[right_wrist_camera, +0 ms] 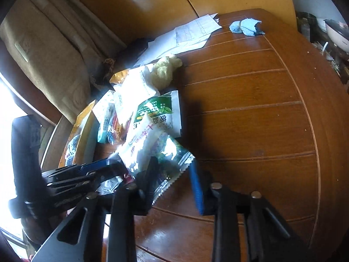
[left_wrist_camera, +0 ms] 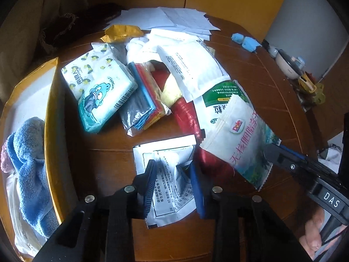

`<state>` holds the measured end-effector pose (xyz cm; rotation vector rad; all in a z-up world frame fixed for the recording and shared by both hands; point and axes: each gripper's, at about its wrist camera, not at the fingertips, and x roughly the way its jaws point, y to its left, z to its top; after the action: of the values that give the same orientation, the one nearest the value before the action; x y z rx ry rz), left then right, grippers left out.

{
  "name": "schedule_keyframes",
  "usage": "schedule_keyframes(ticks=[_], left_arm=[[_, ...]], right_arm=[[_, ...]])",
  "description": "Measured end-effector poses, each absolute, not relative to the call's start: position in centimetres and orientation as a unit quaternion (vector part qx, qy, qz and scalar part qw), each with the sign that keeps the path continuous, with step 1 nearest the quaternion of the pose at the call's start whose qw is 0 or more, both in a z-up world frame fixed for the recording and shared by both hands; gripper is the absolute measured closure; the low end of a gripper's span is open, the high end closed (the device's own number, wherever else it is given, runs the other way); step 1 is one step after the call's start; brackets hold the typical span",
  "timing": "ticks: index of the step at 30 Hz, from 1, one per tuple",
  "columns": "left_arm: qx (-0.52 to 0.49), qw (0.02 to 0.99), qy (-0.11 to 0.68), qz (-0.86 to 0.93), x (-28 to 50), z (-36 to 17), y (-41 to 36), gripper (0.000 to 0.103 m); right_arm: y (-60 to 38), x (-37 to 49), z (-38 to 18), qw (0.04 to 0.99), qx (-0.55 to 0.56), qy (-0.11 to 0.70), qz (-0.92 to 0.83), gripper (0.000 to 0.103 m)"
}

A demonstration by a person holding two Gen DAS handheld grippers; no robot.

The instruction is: Organize soft objects

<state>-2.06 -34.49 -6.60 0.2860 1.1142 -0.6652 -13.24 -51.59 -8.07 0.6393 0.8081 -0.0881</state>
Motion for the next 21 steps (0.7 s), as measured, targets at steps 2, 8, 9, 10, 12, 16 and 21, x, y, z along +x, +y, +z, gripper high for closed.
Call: schedule_keyframes(ticks=[2,8,9,10,12,16,21], left_arm=[[0.131,0.789,0.513,-0.311,-2.3,-6.5,-34.3,0.08],[0.116,0.796,0.5,-0.321,-2.7,-6.1,-33.1,0.088],[0.109,0.795,0.501,-0.323,-2.7,-6.0,-32.9,0.089],[0.098,0.794,0.502,-0.328,-2.7,-5.8,-32.5,0.089],[0.078,0.791,0.503,-0.34,-2.7,-5.2,-32.0,0.089],[0.052,0.792,0.493,-0.357,-3.1,-3.9,-30.7,0.089],[0.018,0.784,0.495,-0.373,-3.5,-2.4,-29.0,0.089]], right_arm=[[-51.5,-13.5,-8.0,0.869,0.309,0.385,-0.041,0.083],[-51.0,-14.8,-7.0,0.879,0.312,0.36,-0.022,0.098],[-50.8,-14.9,-6.7,0.882,0.311,0.354,-0.017,0.099],[-50.6,-15.1,-6.3,0.885,0.309,0.349,-0.013,0.1],[-50.3,-15.4,-5.7,0.889,0.307,0.34,-0.005,0.101],[-49.2,-16.0,-4.1,0.899,0.294,0.324,0.008,0.102],[-47.6,-16.3,-2.1,0.909,0.279,0.308,0.02,0.102]])
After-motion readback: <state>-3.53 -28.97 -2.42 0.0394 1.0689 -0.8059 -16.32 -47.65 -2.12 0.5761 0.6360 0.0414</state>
